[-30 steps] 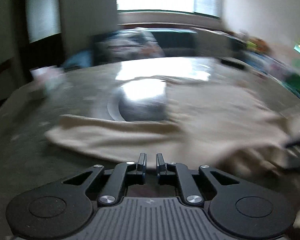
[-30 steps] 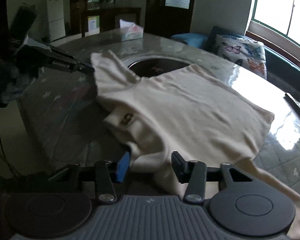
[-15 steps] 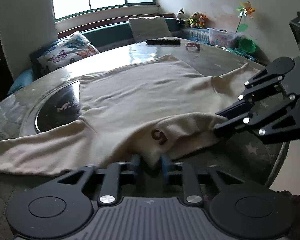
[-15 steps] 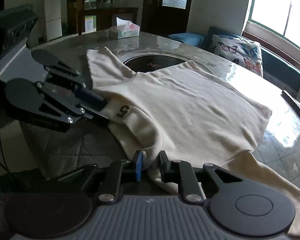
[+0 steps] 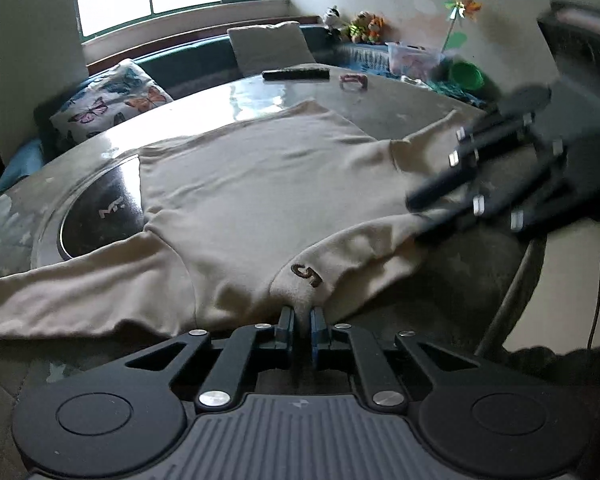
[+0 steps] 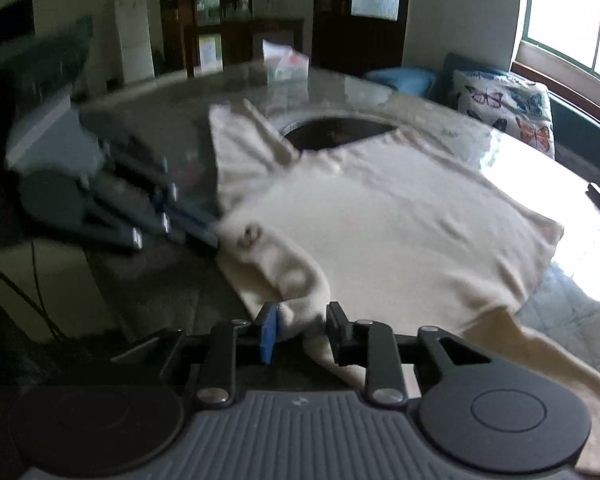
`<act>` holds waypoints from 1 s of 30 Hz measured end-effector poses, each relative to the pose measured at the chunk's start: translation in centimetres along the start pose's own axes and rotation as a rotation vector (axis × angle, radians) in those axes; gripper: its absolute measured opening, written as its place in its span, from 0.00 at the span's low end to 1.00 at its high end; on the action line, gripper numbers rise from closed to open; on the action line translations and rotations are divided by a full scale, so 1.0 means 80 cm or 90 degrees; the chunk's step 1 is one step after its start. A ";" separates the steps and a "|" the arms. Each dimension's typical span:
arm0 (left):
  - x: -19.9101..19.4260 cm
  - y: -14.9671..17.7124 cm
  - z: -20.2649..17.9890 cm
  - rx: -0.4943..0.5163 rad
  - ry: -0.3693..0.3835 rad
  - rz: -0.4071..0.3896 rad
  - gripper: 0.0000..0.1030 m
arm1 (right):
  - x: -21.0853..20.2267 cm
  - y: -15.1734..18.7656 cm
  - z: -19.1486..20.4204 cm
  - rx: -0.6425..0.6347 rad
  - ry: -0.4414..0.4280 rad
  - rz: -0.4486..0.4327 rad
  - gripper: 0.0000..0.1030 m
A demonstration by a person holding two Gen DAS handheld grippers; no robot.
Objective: Fold clothes
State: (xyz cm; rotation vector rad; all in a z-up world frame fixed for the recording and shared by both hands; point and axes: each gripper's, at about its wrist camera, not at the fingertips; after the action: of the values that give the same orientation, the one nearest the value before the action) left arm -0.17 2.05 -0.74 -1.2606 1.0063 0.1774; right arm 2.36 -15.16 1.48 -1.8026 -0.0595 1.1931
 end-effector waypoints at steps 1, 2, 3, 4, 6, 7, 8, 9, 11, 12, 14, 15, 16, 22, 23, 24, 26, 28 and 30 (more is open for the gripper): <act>-0.001 -0.002 0.001 0.003 0.001 -0.001 0.09 | -0.003 -0.003 -0.006 0.013 0.001 -0.011 0.26; -0.004 -0.003 0.002 0.007 0.006 -0.005 0.09 | -0.005 -0.005 -0.011 0.026 0.001 -0.021 0.26; -0.006 -0.005 0.003 0.011 0.010 -0.010 0.10 | -0.003 -0.006 -0.016 0.040 -0.005 -0.025 0.26; -0.009 -0.007 0.004 0.015 0.013 -0.013 0.11 | 0.001 -0.004 -0.019 0.051 -0.011 -0.020 0.26; -0.015 -0.012 0.007 0.015 0.019 -0.019 0.12 | 0.013 0.000 -0.021 0.060 -0.021 -0.004 0.26; -0.017 -0.015 0.009 0.012 0.020 -0.022 0.12 | 0.018 0.003 -0.020 0.056 -0.025 0.009 0.26; -0.020 -0.018 0.012 0.009 0.020 -0.024 0.12 | 0.024 0.006 -0.019 0.052 -0.029 0.021 0.26; -0.021 -0.022 0.015 0.008 0.016 -0.027 0.12 | 0.028 0.009 -0.018 0.050 -0.033 0.031 0.26; -0.023 -0.029 0.022 0.004 0.005 -0.035 0.12 | 0.027 0.009 -0.020 0.048 -0.037 0.035 0.26; -0.024 -0.033 0.025 0.002 0.000 -0.039 0.12 | 0.022 0.007 -0.025 0.052 -0.035 0.028 0.26; -0.019 -0.045 0.035 -0.009 -0.015 -0.047 0.12 | 0.016 0.002 -0.039 0.061 -0.015 0.016 0.27; -0.013 -0.052 0.041 -0.021 -0.022 -0.050 0.12 | 0.014 -0.002 -0.048 0.066 0.003 0.010 0.27; -0.006 -0.059 0.047 -0.034 -0.027 -0.050 0.12 | 0.011 -0.006 -0.057 0.071 0.021 0.005 0.27; 0.052 -0.099 0.087 -0.095 -0.057 -0.040 0.12 | 0.033 -0.011 -0.127 0.126 0.103 0.011 0.27; 0.063 -0.105 0.093 -0.104 -0.059 -0.037 0.12 | 0.038 -0.010 -0.139 0.135 0.114 0.017 0.27; 0.076 -0.111 0.099 -0.111 -0.061 -0.031 0.12 | 0.044 -0.008 -0.149 0.144 0.118 0.024 0.27; 0.097 -0.119 0.108 -0.117 -0.065 -0.021 0.12 | 0.055 -0.005 -0.169 0.162 0.124 0.037 0.27; 0.119 -0.127 0.117 -0.122 -0.074 -0.010 0.13 | 0.065 0.001 -0.185 0.173 0.136 0.051 0.27; 0.138 -0.135 0.131 -0.138 -0.081 0.003 0.13 | 0.071 0.003 -0.199 0.184 0.144 0.055 0.27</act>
State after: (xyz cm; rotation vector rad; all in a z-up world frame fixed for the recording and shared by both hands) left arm 18.46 2.72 -1.33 -1.4247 0.8973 0.3735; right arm 16.96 -23.12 -1.33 -1.6827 0.3084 0.9928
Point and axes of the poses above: each gripper's, at about its wrist camera, not at the fingertips, and x roughly the way its jaws point, z to its left, y to its underside, and after that the axes turned 8 degrees about -x, right-handed
